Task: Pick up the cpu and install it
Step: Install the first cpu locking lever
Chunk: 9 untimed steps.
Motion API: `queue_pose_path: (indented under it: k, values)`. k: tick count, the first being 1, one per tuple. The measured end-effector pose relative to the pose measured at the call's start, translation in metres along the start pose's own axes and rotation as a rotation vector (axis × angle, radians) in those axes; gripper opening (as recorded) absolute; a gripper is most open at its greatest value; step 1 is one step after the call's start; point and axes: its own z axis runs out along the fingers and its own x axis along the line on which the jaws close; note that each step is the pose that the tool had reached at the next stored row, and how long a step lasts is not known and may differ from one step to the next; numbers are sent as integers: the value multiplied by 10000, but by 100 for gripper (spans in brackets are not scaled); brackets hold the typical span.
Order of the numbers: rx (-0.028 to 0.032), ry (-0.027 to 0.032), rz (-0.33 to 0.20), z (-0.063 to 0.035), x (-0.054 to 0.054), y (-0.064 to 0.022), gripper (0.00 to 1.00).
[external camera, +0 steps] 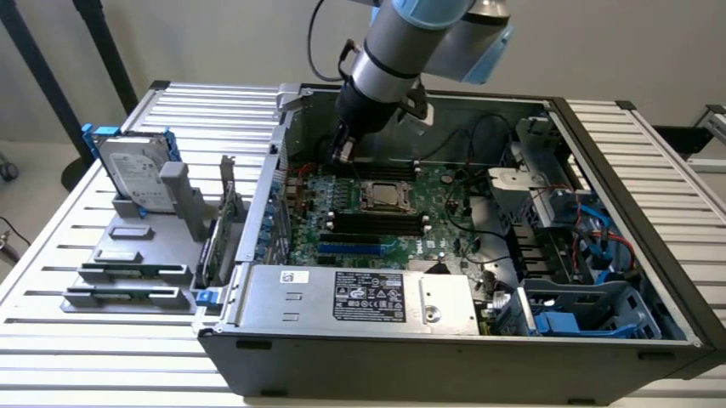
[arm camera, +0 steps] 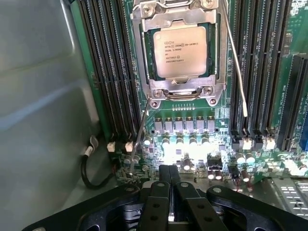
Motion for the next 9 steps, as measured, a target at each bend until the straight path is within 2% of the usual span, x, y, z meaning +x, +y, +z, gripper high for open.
queue_pose_path:
  k: [9]
  values:
    - [-182,480,1251,-8,1,-3,11]
